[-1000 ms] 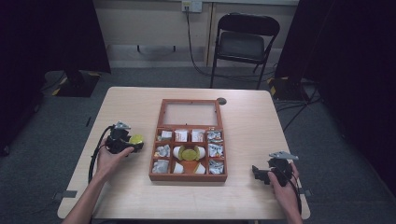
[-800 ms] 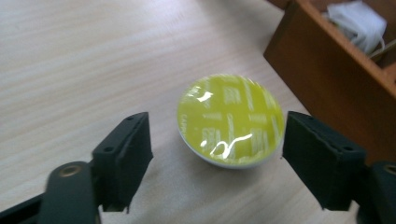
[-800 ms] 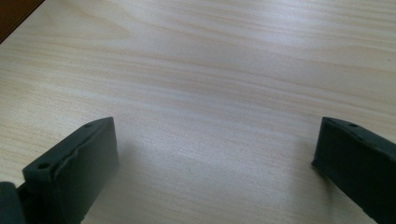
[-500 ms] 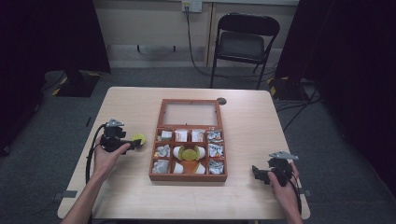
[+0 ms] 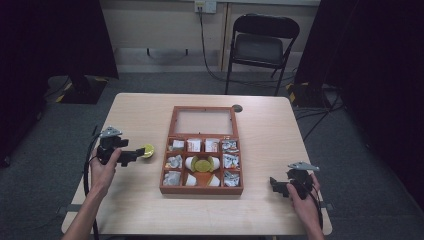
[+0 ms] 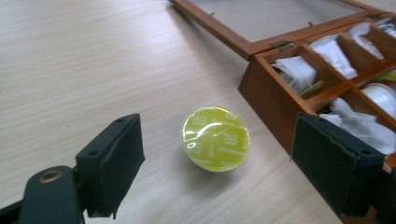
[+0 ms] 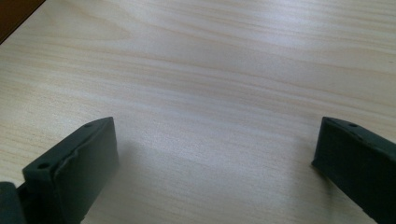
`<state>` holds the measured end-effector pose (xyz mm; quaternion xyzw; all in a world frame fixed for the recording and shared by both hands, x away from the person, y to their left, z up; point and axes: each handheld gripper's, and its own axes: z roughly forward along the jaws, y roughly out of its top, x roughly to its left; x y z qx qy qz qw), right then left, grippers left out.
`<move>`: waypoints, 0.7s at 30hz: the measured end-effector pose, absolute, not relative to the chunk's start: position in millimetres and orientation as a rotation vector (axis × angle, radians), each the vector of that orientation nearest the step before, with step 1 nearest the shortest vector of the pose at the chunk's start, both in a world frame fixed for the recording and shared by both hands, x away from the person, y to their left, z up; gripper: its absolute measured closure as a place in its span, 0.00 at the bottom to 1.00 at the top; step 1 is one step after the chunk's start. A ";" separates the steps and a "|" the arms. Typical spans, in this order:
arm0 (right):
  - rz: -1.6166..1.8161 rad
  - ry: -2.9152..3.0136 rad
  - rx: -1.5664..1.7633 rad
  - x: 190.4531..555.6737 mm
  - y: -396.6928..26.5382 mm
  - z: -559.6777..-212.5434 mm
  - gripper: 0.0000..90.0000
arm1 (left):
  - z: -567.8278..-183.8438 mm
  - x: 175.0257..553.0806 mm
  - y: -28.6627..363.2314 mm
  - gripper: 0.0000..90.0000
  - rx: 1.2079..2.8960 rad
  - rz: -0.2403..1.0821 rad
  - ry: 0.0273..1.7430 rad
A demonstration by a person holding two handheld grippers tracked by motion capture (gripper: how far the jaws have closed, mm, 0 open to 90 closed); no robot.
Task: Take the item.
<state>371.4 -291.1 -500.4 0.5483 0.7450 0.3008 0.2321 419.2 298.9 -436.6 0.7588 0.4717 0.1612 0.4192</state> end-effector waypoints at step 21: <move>0.827 2.045 1.510 372.2 -290.6 -500.4 0.00 | -455.2 397.9 360.0 0.20 1.902 0.475 1.349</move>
